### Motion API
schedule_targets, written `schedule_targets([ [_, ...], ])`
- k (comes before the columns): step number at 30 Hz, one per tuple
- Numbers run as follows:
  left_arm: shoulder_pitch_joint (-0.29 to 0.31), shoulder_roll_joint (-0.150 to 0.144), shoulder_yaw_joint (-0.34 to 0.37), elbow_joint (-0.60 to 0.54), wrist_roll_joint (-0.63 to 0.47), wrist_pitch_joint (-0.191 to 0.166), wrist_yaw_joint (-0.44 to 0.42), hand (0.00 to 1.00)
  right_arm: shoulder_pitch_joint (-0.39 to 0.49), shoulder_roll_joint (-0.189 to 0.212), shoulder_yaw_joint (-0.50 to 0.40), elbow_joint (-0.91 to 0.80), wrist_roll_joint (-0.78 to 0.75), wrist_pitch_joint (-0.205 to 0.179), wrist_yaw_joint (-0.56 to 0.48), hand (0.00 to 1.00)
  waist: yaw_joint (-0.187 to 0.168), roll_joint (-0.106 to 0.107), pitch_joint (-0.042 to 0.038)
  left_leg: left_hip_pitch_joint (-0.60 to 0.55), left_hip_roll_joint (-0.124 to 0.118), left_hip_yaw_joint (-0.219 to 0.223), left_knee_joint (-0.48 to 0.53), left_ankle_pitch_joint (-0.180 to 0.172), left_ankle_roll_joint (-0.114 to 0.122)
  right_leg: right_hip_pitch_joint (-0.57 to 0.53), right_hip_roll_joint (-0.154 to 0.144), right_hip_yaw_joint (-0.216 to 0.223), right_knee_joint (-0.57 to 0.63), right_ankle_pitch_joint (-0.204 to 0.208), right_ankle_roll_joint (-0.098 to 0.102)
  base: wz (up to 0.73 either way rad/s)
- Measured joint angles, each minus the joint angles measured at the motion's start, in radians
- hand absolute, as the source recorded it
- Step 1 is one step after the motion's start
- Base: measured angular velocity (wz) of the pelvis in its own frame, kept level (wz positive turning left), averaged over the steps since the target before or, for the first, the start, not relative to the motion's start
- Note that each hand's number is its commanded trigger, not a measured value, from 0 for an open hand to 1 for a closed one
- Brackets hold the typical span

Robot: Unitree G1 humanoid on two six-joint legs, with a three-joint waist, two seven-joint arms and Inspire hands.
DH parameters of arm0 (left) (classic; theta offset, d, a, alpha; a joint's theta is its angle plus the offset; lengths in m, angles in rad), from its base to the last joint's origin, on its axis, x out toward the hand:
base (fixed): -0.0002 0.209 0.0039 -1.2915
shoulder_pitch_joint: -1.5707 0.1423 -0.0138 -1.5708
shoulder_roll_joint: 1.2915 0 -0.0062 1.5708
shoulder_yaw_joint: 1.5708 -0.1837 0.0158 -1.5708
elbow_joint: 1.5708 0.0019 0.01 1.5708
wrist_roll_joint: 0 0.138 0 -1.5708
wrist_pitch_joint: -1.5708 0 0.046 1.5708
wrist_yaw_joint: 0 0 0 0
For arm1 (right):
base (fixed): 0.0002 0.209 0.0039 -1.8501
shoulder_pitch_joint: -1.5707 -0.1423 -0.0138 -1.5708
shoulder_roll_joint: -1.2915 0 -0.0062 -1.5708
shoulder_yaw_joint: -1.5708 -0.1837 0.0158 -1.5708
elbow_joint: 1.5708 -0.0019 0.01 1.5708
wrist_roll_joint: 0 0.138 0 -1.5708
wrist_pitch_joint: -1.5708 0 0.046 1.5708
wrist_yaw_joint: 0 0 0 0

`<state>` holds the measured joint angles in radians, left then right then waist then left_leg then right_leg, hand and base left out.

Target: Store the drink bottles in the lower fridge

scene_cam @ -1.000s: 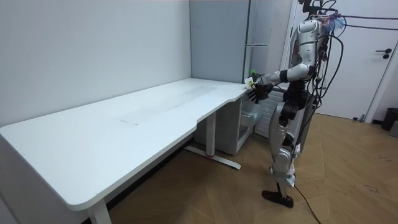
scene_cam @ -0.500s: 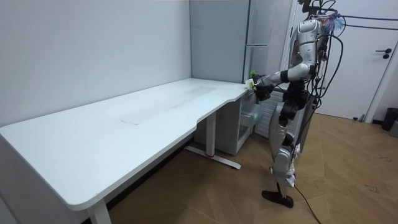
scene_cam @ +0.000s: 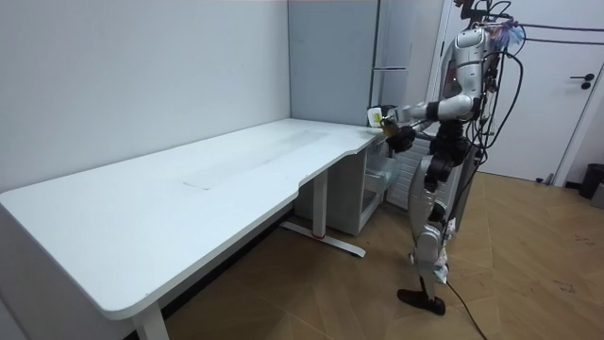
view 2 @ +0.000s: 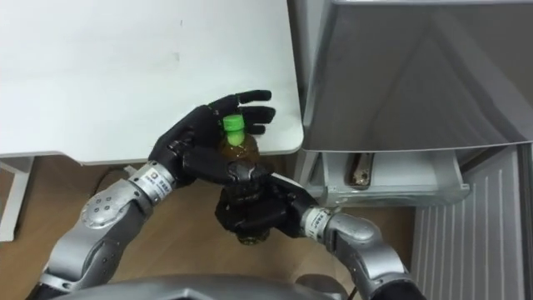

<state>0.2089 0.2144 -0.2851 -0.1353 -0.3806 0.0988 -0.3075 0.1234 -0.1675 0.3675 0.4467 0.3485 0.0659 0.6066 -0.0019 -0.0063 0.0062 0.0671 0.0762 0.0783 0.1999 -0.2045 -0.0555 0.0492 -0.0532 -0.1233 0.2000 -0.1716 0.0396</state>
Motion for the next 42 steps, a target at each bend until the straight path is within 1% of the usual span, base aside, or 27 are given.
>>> schedule_targets([
  [1, 0.000, 0.000, 0.003, -0.016, 0.000, -0.002, 0.001, 0.00, -0.001, 0.001, -0.003, 0.014, 0.000, 0.000, -0.004, 1.00, 0.002, -0.001, 0.0005, -0.001, 0.000, -0.001, 0.001, 0.000, 0.000, 0.000, 0.000, 0.000, 0.000, 0.000, 0.000, 0.00],
  [4, 0.000, -0.003, 0.030, -0.121, -0.016, -0.031, 0.014, 0.00, 0.004, -0.005, -0.008, 0.062, -0.002, 0.003, -0.030, 1.00, 0.009, -0.003, 0.0053, -0.002, 0.000, -0.002, 0.005, 0.000, 0.000, 0.000, 0.000, -0.001, 0.000, -0.001, 0.000, 0.00],
  [6, -0.001, -0.005, 0.065, -0.189, -0.056, -0.069, 0.021, 0.00, 0.016, -0.009, -0.012, 0.063, -0.003, 0.002, -0.031, 1.00, 0.010, 0.000, 0.0067, -0.001, 0.000, -0.005, 0.004, 0.000, 0.000, 0.002, 0.000, -0.002, -0.004, -0.001, 0.000, 0.00],
  [8, -0.013, -0.008, 0.089, -0.217, -0.055, -0.084, 0.022, 0.00, 0.025, -0.011, -0.024, 0.064, -0.007, 0.002, -0.028, 1.00, 0.010, 0.002, 0.0069, 0.003, 0.000, -0.011, 0.003, 0.000, 0.000, 0.007, 0.001, -0.007, -0.014, 0.001, -0.001, 0.07],
  [12, -0.019, -0.004, 0.138, -0.284, -0.052, -0.086, 0.062, 0.00, 0.044, -0.024, -0.040, 0.072, -0.041, 0.000, -0.028, 1.00, 0.016, 0.014, 0.0114, 0.025, 0.000, -0.011, -0.008, 0.000, 0.000, 0.024, 0.001, -0.011, -0.016, 0.000, -0.001, 0.02],
  [14, -0.020, -0.007, 0.160, -0.308, -0.052, -0.097, 0.079, 0.00, 0.045, -0.025, -0.051, 0.104, -0.054, 0.000, -0.033, 1.00, 0.017, 0.020, 0.0089, 0.024, -0.001, -0.011, -0.011, 0.000, 0.000, 0.021, 0.001, -0.010, -0.015, 0.000, 0.000, 0.00],
  [16, -0.021, -0.012, 0.190, -0.327, -0.064, -0.105, 0.096, 0.00, 0.055, -0.019, -0.081, 0.116, -0.069, -0.017, -0.029, 1.00, 0.023, 0.022, 0.0080, 0.023, -0.001, -0.011, -0.011, 0.000, 0.000, 0.020, 0.001, -0.010, -0.016, 0.000, 0.000, 0.00],
  [19, -0.021, -0.013, 0.266, -0.361, -0.080, -0.113, 0.118, 0.00, 0.074, -0.017, -0.128, 0.133, -0.083, -0.047, -0.019, 1.00, 0.028, 0.024, 0.0062, 0.025, -0.001, -0.012, -0.010, 0.000, 0.000, 0.025, 0.001, -0.009, -0.016, 0.000, 0.000, 0.00],
  [21, -0.029, -0.013, 0.341, -0.374, -0.067, -0.134, 0.152, 0.00, 0.101, -0.004, -0.176, 0.157, -0.085, -0.076, -0.015, 1.00, 0.028, 0.023, 0.0055, 0.034, -0.001, -0.015, -0.010, 0.000, 0.000, 0.046, 0.001, -0.015, -0.023, 0.000, 0.000, 0.07],
  [22, -0.033, -0.013, 0.358, -0.375, -0.058, -0.140, 0.164, 0.00, 0.106, 0.000, -0.190, 0.166, -0.085, -0.083, -0.013, 1.00, 0.027, 0.023, 0.0050, 0.039, -0.001, -0.018, -0.010, 0.000, 0.000, 0.054, 0.001, -0.017, -0.029, 0.000, 0.000, 0.07],
  [23, -0.042, -0.014, 0.384, -0.378, -0.032, -0.150, 0.191, 0.00, 0.117, 0.003, -0.209, 0.178, -0.085, -0.099, -0.015, 1.00, 0.033, 0.022, 0.0040, 0.047, -0.001, -0.019, -0.011, 0.000, 0.000, 0.056, 0.001, -0.016, -0.030, -0.001, 0.000, 0.00],
  [24, -0.049, -0.013, 0.413, -0.385, -0.015, -0.154, 0.216, 0.00, 0.121, 0.003, -0.228, 0.199, -0.075, -0.112, -0.014, 1.00, 0.040, 0.022, -0.0005, 0.048, -0.001, -0.018, -0.011, 0.000, 0.000, 0.055, 0.001, -0.016, -0.031, -0.001, 0.000, 0.00],
  [26, -0.055, -0.016, 0.455, -0.394, 0.013, -0.166, 0.262, 0.00, 0.121, 0.007, -0.261, 0.245, -0.059, -0.133, -0.022, 1.00, 0.047, 0.023, -0.0030, 0.050, -0.001, -0.018, -0.011, 0.000, 0.000, 0.055, 0.001, -0.016, -0.033, -0.001, 0.001, 0.00],
  [27, -0.056, -0.016, 0.483, -0.398, 0.023, -0.173, 0.296, 0.00, 0.126, 0.010, -0.284, 0.268, -0.041, -0.144, -0.025, 1.00, 0.051, 0.022, -0.0083, 0.053, -0.001, -0.019, -0.012, 0.000, 0.000, 0.058, 0.001, -0.016, -0.034, -0.001, 0.000, 0.00],
  [28, -0.057, -0.016, 0.497, -0.400, 0.028, -0.173, 0.313, 0.00, 0.130, 0.011, -0.296, 0.277, -0.032, -0.148, -0.027, 1.00, 0.056, 0.022, -0.0109, 0.056, -0.001, -0.020, -0.013, 0.000, 0.000, 0.061, 0.001, -0.016, -0.032, -0.001, 0.000, 0.00],
  [29, -0.060, -0.014, 0.531, -0.401, 0.047, -0.175, 0.346, 0.00, 0.135, 0.014, -0.321, 0.302, -0.011, -0.144, -0.042, 1.00, 0.064, 0.024, -0.0097, 0.068, -0.001, -0.020, -0.014, 0.000, 0.000, 0.074, 0.002, -0.016, -0.032, -0.001, 0.000, 0.00],
  [30, -0.061, -0.014, 0.569, -0.401, 0.067, -0.180, 0.384, 0.00, 0.136, 0.015, -0.349, 0.363, -0.008, -0.128, -0.071, 1.00, 0.066, 0.026, -0.0135, 0.075, -0.001, -0.020, -0.018, 0.000, 0.000, 0.075, 0.001, -0.014, -0.032, -0.003, 0.001, 0.00],
  [31, -0.061, -0.014, 0.591, -0.401, 0.073, -0.188, 0.406, 0.00, 0.134, 0.014, -0.365, 0.393, -0.008, -0.121, -0.083, 1.00, 0.073, 0.029, -0.0130, 0.077, -0.001, -0.020, -0.021, 0.000, 0.000, 0.076, 0.001, -0.014, -0.032, -0.004, 0.001, -0.03],
  [32, -0.061, -0.014, 0.638, -0.403, 0.092, -0.199, 0.452, 0.00, 0.138, 0.014, -0.398, 0.443, -0.005, -0.109, -0.109, 1.00, 0.087, 0.029, -0.0148, 0.079, -0.001, -0.017, -0.024, 0.000, 0.000, 0.076, 0.001, -0.013, -0.034, -0.005, 0.001, -0.09],
  [33, -0.059, -0.014, 0.689, -0.403, 0.109, -0.214, 0.506, 0.00, 0.144, 0.022, -0.437, 0.484, 0.031, -0.108, -0.133, 1.00, 0.101, 0.035, -0.0124, 0.079, -0.001, -0.011, -0.025, 0.000, 0.000, 0.073, 0.001, -0.009, -0.034, -0.003, 0.000, -0.07],
  [34, -0.058, -0.015, 0.715, -0.402, 0.116, -0.219, 0.531, 0.00, 0.145, 0.022, -0.460, 0.500, 0.041, -0.112, -0.142, 1.00, 0.102, 0.036, -0.0109, 0.080, -0.001, -0.012, -0.026, 0.000, 0.000, 0.073, 0.000, -0.011, -0.032, -0.004, 0.000, 0.00],
  [36, -0.045, -0.014, 0.798, -0.391, 0.163, -0.249, 0.625, 0.00, 0.141, 0.012, -0.517, 0.584, 0.064, -0.122, -0.175, 1.00, 0.103, 0.037, -0.0106, 0.083, -0.004, -0.021, -0.029, 0.000, 0.000, 0.080, -0.001, -0.016, -0.035, -0.005, 0.002, 0.08],
  [37, -0.042, -0.014, 0.815, -0.387, 0.168, -0.256, 0.648, 0.00, 0.140, 0.009, -0.528, 0.602, 0.071, -0.124, -0.184, 1.00, 0.105, 0.041, -0.0125, 0.083, -0.004, -0.024, -0.029, 0.000, 0.000, 0.082, -0.001, -0.017, -0.035, -0.006, 0.003, 0.08],
  [39, -0.041, -0.010, 0.896, -0.354, 0.165, -0.271, 0.723, 0.00, 0.141, -0.009, -0.550, 0.672, 0.100, -0.135, -0.220, 1.00, 0.121, 0.040, -0.0114, 0.085, -0.004, -0.023, -0.030, 0.000, 0.000, 0.085, -0.001, -0.017, -0.039, -0.007, 0.002, 0.02],
  [40, -0.039, -0.010, 0.919, -0.340, 0.162, -0.276, 0.743, 0.00, 0.144, -0.014, -0.550, 0.683, 0.104, -0.133, -0.231, 1.00, 0.123, 0.048, -0.0126, 0.086, -0.004, -0.023, -0.031, 0.000, 0.000, 0.088, -0.001, -0.017, -0.044, -0.007, 0.002, 0.00],
  [41, -0.030, -0.006, 0.955, -0.301, 0.140, -0.290, 0.784, 0.00, 0.156, -0.025, -0.550, 0.695, 0.105, -0.127, -0.251, 1.00, 0.124, 0.051, -0.0107, 0.089, -0.004, -0.024, -0.032, 0.000, 0.000, 0.092, 0.000, -0.017, -0.049, -0.007, 0.002, 0.00],
  [42, -0.014, -0.004, 0.980, -0.260, 0.107, -0.291, 0.820, 0.00, 0.166, -0.029, -0.550, 0.713, 0.105, -0.119, -0.265, 1.00, 0.124, 0.056, -0.0121, 0.094, -0.005, -0.023, -0.035, 0.000, 0.000, 0.096, 0.000, -0.017, -0.050, -0.007, 0.002, 0.00],
])
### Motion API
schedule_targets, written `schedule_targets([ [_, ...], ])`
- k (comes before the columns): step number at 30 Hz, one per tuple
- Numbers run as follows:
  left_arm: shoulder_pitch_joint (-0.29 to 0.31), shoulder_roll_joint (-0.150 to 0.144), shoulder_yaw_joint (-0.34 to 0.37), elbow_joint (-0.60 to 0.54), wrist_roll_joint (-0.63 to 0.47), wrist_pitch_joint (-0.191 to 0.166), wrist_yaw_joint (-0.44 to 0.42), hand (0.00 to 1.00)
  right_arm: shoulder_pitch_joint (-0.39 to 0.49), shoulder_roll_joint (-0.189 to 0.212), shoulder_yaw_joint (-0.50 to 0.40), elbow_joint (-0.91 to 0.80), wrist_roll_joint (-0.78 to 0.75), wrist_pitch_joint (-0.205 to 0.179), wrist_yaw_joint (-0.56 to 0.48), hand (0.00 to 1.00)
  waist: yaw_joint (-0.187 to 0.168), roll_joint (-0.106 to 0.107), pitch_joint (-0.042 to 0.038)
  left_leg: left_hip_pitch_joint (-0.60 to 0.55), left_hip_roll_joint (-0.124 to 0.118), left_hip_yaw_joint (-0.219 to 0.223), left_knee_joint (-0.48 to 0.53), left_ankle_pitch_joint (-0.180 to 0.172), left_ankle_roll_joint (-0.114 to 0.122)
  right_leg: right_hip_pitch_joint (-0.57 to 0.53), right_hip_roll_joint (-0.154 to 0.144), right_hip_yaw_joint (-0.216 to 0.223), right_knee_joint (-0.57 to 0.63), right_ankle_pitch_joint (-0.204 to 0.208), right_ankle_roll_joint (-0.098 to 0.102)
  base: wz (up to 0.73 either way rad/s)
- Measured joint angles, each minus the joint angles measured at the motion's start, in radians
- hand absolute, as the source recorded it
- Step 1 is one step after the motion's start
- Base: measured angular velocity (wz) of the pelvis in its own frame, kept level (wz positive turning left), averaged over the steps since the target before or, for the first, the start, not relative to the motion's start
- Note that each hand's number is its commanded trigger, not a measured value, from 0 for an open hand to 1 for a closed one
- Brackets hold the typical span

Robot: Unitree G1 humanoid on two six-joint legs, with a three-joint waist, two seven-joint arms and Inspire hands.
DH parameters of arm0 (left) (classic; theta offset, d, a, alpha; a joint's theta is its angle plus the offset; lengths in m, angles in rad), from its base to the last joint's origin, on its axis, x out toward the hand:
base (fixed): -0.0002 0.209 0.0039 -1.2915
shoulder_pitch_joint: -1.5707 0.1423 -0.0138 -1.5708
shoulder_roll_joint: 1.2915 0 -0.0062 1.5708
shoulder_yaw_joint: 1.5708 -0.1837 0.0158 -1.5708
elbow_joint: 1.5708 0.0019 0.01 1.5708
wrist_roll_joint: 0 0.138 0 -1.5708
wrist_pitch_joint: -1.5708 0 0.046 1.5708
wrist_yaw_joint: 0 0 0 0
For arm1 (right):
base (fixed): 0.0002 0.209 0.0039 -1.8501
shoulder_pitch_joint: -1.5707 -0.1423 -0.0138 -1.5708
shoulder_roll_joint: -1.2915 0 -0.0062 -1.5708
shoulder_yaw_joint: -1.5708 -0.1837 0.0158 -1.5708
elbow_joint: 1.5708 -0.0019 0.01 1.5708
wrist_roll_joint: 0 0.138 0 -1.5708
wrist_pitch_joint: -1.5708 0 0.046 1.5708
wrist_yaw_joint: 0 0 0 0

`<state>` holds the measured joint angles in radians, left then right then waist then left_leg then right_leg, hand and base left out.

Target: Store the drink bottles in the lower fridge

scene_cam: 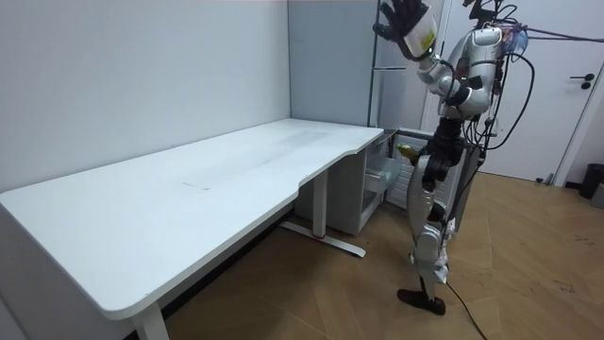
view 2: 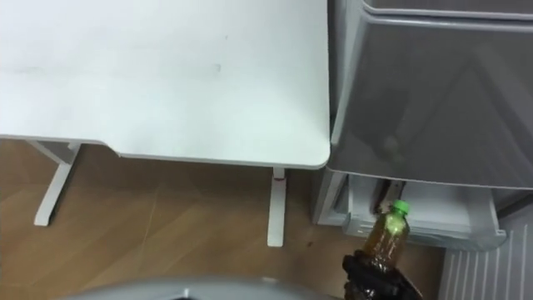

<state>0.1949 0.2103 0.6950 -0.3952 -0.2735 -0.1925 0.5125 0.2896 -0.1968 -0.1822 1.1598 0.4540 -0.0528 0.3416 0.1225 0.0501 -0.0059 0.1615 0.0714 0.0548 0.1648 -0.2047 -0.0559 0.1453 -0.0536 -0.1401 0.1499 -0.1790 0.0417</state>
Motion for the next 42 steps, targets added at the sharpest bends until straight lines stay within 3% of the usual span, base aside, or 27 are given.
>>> schedule_targets([
  [4, 0.052, 0.000, 0.015, 0.142, -0.111, 0.000, 0.080, 0.00, 0.035, 0.003, -0.001, 0.011, -0.001, 0.053, -0.049, 1.00, 0.004, 0.001, 0.0020, 0.002, 0.000, 0.003, -0.003, 0.000, 0.000, -0.002, 0.000, 0.004, 0.003, -0.004, 0.000, -0.04],
  [8, 0.116, 0.000, 0.003, 0.407, -0.230, 0.009, 0.115, 0.00, 0.047, 0.007, -0.017, 0.014, 0.016, 0.084, -0.088, 1.00, 0.002, 0.007, 0.0013, 0.016, 0.003, 0.023, -0.005, 0.000, 0.000, -0.006, 0.004, 0.033, 0.005, -0.003, 0.000, -0.18],
  [12, 0.144, -0.002, -0.081, 0.675, -0.311, 0.018, 0.131, 0.00, 0.036, 0.009, -0.014, 0.019, 0.011, 0.135, -0.103, 1.00, -0.007, -0.013, 0.0003, 0.016, 0.002, 0.019, -0.014, -0.001, -0.001, -0.010, 0.003, 0.030, 0.010, -0.003, 0.000, 0.01],
  [14, 0.151, -0.003, -0.123, 0.778, -0.347, 0.022, 0.130, 0.00, 0.038, 0.008, -0.006, 0.029, 0.016, 0.144, -0.103, 1.00, -0.006, -0.016, -0.0021, 0.017, 0.002, 0.016, -0.017, -0.004, -0.001, -0.008, 0.004, 0.030, 0.010, -0.003, 0.000, -0.02],
  [18, 0.197, -0.025, -0.230, 0.942, -0.488, 0.037, 0.112, 0.00, 0.021, 0.008, -0.003, 0.043, 0.021, 0.167, -0.113, 1.00, -0.010, -0.021, -0.0029, 0.022, 0.003, 0.024, -0.020, -0.011, 0.000, -0.003, 0.004, 0.033, 0.019, -0.003, 0.001, -0.03],
  [23, 0.212, -0.039, -0.315, 1.174, -0.498, 0.068, 0.020, 0.00, -0.001, 0.007, -0.007, 0.048, 0.067, 0.185, -0.127, 1.00, -0.017, -0.013, -0.0003, 0.025, 0.003, 0.024, -0.022, -0.014, 0.000, 0.004, 0.004, 0.027, 0.013, -0.004, 0.002, 0.01],
  [25, 0.211, -0.046, -0.315, 1.260, -0.497, 0.082, -0.031, 0.00, -0.018, 0.004, -0.008, 0.061, 0.093, 0.186, -0.129, 1.00, -0.019, -0.013, -0.0003, 0.022, 0.003, 0.024, -0.022, -0.015, 0.000, 0.003, 0.004, 0.028, 0.006, -0.004, 0.003, -0.02],
  [27, 0.209, -0.049, -0.330, 1.395, -0.462, 0.111, -0.104, 0.00, -0.037, 0.001, -0.008, 0.082, 0.122, 0.185, -0.133, 1.00, -0.020, -0.014, -0.0008, 0.024, 0.004, 0.029, -0.022, -0.019, 0.000, 0.003, 0.005, 0.032, 0.005, -0.004, 0.003, -0.05],
  [30, 0.203, -0.052, -0.368, 1.504, -0.352, 0.167, -0.194, 0.00, -0.050, 0.004, -0.007, 0.083, 0.166, 0.185, -0.137, 1.00, -0.022, -0.020, -0.0002, 0.021, 0.004, 0.030, -0.021, -0.022, 0.002, 0.001, 0.004, 0.033, 0.003, -0.004, 0.003, 0.00],
  [34, 0.179, -0.051, -0.459, 1.558, -0.164, 0.232, -0.281, 0.00, -0.092, 0.003, 0.000, 0.082, 0.202, 0.185, -0.137, 1.00, -0.049, -0.026, 0.0007, 0.010, 0.003, 0.028, -0.015, -0.022, 0.002, -0.005, 0.004, 0.030, 0.003, -0.005, 0.005, 0.03],
  [36, 0.133, -0.051, -0.523, 1.563, -0.075, 0.267, -0.335, 0.00, -0.117, 0.004, 0.015, 0.082, 0.272, 0.185, -0.137, 1.00, -0.067, -0.026, 0.0011, 0.006, 0.003, 0.028, -0.012, -0.022, 0.002, -0.006, 0.004, 0.031, 0.003, -0.006, 0.005, 0.00],
  [38, 0.097, -0.051, -0.557, 1.563, -0.014, 0.287, -0.371, 0.00, -0.141, 0.013, 0.016, 0.083, 0.311, 0.187, -0.138, 1.00, -0.079, -0.025, 0.0030, 0.005, 0.003, 0.029, -0.011, -0.022, 0.002, -0.007, 0.004, 0.033, 0.003, -0.006, 0.006, 0.00],
  [42, 0.030, -0.050, -0.601, 1.553, 0.075, 0.295, -0.449, 0.00, -0.192, 0.034, 0.049, 0.083, 0.387, 0.186, -0.140, 1.00, -0.094, -0.026, 0.0040, 0.006, 0.004, 0.053, -0.011, -0.022, 0.002, -0.022, 0.007, 0.057, 0.005, -0.006, 0.006, -0.17],
])
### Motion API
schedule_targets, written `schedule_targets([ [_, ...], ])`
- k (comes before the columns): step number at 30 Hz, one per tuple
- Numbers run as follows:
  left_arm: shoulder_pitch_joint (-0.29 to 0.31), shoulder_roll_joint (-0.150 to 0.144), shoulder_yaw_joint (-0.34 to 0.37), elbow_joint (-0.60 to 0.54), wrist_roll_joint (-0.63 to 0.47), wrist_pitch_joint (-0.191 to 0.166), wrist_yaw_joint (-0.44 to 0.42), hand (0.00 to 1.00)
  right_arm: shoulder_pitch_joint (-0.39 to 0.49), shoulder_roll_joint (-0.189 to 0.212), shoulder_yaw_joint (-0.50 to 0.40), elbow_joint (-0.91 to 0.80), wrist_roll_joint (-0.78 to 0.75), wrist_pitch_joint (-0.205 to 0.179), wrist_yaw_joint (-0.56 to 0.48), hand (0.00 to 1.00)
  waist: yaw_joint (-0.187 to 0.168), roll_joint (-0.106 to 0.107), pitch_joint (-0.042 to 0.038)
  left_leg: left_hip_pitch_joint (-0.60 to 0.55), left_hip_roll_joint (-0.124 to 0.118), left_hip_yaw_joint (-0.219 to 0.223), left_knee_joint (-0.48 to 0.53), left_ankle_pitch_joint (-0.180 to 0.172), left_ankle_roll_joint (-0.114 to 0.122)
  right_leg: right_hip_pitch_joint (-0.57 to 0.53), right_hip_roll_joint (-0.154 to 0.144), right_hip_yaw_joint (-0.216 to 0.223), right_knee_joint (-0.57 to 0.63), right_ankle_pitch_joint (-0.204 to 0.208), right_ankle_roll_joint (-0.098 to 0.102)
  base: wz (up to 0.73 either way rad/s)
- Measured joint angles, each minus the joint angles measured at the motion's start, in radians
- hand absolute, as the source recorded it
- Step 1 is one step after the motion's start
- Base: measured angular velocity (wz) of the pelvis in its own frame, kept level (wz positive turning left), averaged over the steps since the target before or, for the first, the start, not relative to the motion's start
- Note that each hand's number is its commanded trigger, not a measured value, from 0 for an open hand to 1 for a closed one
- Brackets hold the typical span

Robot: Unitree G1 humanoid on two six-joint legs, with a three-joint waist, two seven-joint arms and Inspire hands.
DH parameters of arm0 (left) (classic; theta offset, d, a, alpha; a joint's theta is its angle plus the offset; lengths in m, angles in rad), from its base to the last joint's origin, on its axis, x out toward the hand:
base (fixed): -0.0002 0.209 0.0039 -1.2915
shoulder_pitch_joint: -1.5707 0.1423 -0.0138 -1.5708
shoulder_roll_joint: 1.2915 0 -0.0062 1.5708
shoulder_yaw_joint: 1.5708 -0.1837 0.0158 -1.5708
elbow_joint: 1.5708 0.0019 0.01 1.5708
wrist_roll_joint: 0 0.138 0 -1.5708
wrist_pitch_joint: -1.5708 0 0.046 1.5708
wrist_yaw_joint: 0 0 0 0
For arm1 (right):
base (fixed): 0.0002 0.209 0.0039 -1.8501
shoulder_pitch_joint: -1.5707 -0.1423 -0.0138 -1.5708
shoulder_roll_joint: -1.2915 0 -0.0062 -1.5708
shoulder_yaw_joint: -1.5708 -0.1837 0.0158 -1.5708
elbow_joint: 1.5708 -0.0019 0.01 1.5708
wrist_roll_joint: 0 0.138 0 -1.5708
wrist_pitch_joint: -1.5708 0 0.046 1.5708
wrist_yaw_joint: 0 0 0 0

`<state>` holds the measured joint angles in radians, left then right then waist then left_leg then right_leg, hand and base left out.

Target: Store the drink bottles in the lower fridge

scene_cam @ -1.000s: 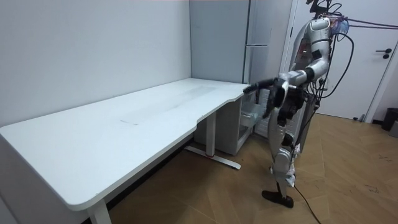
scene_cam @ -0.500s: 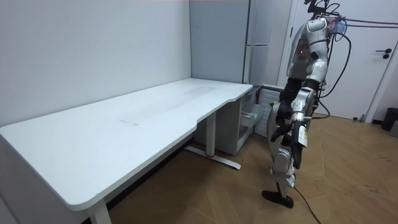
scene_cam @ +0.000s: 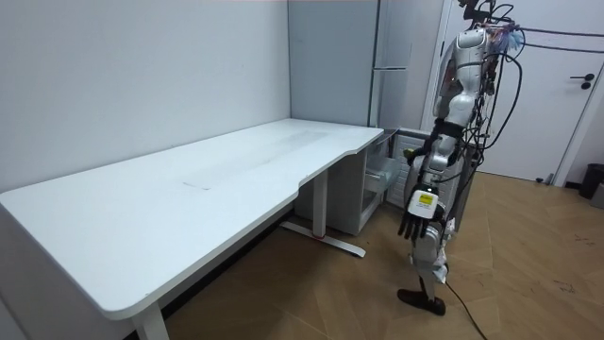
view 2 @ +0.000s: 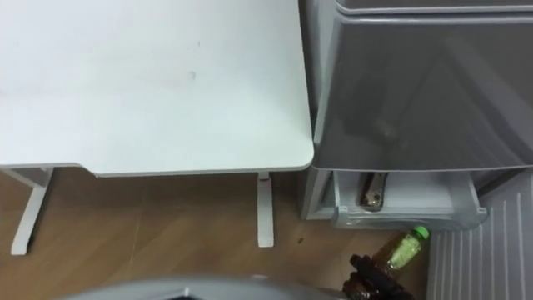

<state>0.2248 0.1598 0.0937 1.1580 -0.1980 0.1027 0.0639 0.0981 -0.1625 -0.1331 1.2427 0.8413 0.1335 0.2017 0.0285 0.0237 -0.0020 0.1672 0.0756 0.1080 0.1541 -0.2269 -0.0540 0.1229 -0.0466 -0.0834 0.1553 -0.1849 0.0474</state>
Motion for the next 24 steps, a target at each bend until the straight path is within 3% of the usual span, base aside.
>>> schedule_targets([
  [5, -0.012, 0.002, -0.002, -0.003, 0.055, -0.001, -0.045, 0.00, -0.011, 0.019, 0.026, -0.001, 0.056, -0.001, -0.017, 1.00, 0.004, -0.009, 0.0015, 0.002, 0.000, 0.028, 0.000, 0.000, 0.000, -0.007, 0.000, 0.022, 0.000, 0.001, 0.000, -0.15],
  [8, -0.009, 0.004, -0.031, -0.007, 0.100, 0.000, -0.051, 0.00, -0.020, 0.023, 0.047, -0.001, 0.164, -0.001, -0.029, 1.00, 0.004, -0.009, 0.0084, 0.001, 0.000, 0.032, 0.000, 0.000, 0.000, -0.016, 0.001, 0.026, 0.002, 0.001, 0.000, -0.06],
  [16, -0.002, 0.012, -0.080, -0.026, 0.126, 0.001, -0.072, 0.00, -0.064, 0.007, 0.053, -0.098, 0.315, -0.001, -0.077, 1.00, -0.001, -0.003, 0.0135, -0.047, -0.001, 0.041, 0.018, 0.000, 0.000, -0.064, -0.002, 0.029, 0.038, 0.001, 0.000, -0.02],
  [20, -0.002, 0.015, -0.079, -0.037, 0.162, 0.009, -0.096, 0.00, -0.159, -0.008, 0.023, -0.114, 0.340, -0.003, -0.084, 1.00, -0.023, 0.010, 0.0127, -0.106, 0.000, 0.042, 0.047, 0.000, 0.000, -0.127, -0.004, 0.030, 0.069, 0.003, -0.002, 0.00],
  [24, -0.045, 0.019, -0.091, -0.026, 0.170, 0.023, -0.112, 0.00, -0.270, -0.032, 0.022, -0.074, 0.345, -0.009, -0.086, 1.00, -0.022, 0.019, 0.0080, -0.203, 0.000, 0.035, 0.086, 0.003, 0.006, -0.222, -0.008, 0.028, 0.097, 0.007, -0.004, 0.05],
])
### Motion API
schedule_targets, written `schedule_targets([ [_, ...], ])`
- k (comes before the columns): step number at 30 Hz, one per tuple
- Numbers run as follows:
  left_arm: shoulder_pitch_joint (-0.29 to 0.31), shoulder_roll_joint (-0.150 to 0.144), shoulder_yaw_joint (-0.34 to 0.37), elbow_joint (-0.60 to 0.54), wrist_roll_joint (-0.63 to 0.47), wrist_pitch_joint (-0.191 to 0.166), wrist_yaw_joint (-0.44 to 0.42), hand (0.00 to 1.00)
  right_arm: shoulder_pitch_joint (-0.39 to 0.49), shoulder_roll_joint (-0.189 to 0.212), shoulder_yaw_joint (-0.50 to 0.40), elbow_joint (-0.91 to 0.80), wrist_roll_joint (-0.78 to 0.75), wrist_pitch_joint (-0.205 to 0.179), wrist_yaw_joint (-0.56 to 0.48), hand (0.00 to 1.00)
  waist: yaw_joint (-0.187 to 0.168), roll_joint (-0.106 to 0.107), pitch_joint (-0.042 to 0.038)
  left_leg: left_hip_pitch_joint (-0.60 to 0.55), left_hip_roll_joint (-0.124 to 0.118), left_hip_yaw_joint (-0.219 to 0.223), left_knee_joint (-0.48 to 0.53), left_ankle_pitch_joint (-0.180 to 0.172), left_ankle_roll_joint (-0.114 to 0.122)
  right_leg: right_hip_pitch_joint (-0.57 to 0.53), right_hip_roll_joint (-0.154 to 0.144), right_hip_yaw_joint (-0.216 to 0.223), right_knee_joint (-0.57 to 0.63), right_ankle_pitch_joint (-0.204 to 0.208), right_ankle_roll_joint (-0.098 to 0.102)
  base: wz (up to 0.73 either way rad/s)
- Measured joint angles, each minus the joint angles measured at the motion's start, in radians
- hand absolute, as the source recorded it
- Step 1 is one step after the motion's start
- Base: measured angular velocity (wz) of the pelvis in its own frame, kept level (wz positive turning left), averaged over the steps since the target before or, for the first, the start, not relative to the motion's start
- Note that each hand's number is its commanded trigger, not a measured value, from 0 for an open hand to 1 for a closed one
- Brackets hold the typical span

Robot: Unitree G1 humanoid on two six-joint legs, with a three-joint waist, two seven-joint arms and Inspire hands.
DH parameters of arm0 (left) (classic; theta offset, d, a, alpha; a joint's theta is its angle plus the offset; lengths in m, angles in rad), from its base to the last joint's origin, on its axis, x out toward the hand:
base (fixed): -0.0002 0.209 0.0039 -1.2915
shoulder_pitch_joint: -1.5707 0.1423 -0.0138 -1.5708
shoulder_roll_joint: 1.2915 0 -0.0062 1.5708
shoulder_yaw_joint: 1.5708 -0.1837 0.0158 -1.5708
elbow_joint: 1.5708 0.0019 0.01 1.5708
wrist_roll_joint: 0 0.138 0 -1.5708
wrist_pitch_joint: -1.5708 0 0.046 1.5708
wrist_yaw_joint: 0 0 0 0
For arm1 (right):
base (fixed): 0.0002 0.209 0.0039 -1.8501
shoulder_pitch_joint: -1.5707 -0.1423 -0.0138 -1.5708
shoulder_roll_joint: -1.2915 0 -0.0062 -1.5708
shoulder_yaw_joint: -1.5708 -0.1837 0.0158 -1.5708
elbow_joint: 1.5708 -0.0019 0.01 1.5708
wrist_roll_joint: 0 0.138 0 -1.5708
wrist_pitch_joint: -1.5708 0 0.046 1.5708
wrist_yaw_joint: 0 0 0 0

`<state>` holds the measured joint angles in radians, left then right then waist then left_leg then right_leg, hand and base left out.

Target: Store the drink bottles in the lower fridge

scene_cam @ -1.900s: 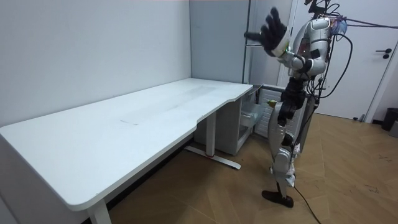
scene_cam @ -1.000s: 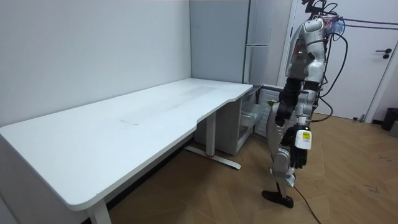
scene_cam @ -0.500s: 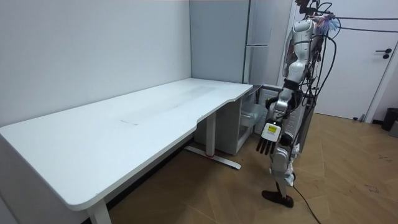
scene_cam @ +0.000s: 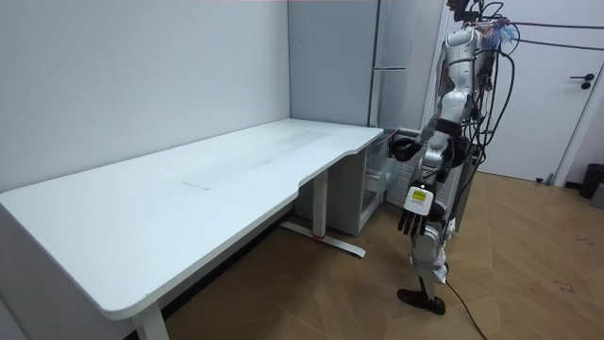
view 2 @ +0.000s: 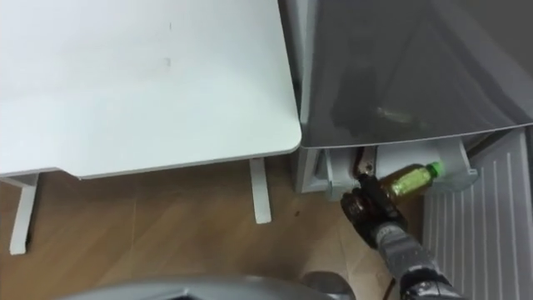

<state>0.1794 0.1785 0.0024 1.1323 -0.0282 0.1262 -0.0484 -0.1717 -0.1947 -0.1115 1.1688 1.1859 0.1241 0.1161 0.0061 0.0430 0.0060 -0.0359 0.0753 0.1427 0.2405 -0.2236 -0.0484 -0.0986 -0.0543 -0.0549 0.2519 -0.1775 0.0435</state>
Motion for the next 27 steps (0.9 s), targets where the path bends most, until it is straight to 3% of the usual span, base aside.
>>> schedule_targets([
  [5, -0.067, 0.015, -0.056, 0.036, -0.008, 0.005, -0.006, 0.00, -0.116, -0.022, 0.001, 0.078, 0.031, 0.001, -0.004, 1.00, 0.001, 0.004, 0.0061, -0.093, -0.002, -0.007, 0.035, 0.004, 0.005, -0.098, -0.007, -0.003, 0.056, 0.005, -0.004, 0.01],
  [8, -0.113, 0.028, -0.084, 0.039, -0.008, 0.003, -0.011, 0.00, -0.170, -0.038, 0.003, 0.095, 0.027, 0.001, -0.007, 1.00, 0.006, -0.001, 0.0167, -0.169, -0.004, -0.008, 0.067, 0.007, 0.008, -0.182, -0.013, -0.004, 0.108, 0.005, -0.005, 0.00],
  [11, -0.147, 0.035, -0.106, 0.039, -0.008, 0.001, -0.014, 0.00, -0.196, -0.057, 0.004, 0.097, 0.027, 0.001, -0.011, 1.00, 0.021, -0.003, 0.0205, -0.231, -0.005, -0.009, 0.093, 0.008, 0.010, -0.241, -0.016, -0.004, 0.125, 0.008, -0.010, 0.00],
  [19, -0.151, 0.068, -0.146, 0.049, -0.011, 0.005, -0.032, 0.00, -0.286, -0.140, 0.004, 0.135, 0.032, 0.010, -0.011, 1.00, 0.042, -0.011, 0.0310, -0.377, -0.018, -0.013, 0.172, 0.014, 0.019, -0.389, -0.038, -0.002, 0.208, 0.003, -0.010, 0.03],
  [21, -0.151, 0.088, -0.145, 0.048, -0.011, 0.005, -0.041, 0.00, -0.294, -0.157, 0.005, 0.138, 0.026, 0.016, -0.011, 1.00, 0.058, -0.029, 0.0404, -0.411, -0.024, -0.017, 0.195, 0.015, 0.022, -0.425, -0.047, -0.001, 0.233, -0.007, -0.009, 0.10],
  [27, -0.151, 0.092, -0.172, 0.047, -0.031, 0.020, -0.042, 0.00, -0.363, -0.188, 0.014, 0.147, 0.029, 0.030, -0.033, 1.00, 0.085, -0.037, 0.0455, -0.504, -0.031, -0.034, 0.252, 0.016, 0.023, -0.508, -0.056, -0.004, 0.287, -0.012, -0.009, 0.10],
])
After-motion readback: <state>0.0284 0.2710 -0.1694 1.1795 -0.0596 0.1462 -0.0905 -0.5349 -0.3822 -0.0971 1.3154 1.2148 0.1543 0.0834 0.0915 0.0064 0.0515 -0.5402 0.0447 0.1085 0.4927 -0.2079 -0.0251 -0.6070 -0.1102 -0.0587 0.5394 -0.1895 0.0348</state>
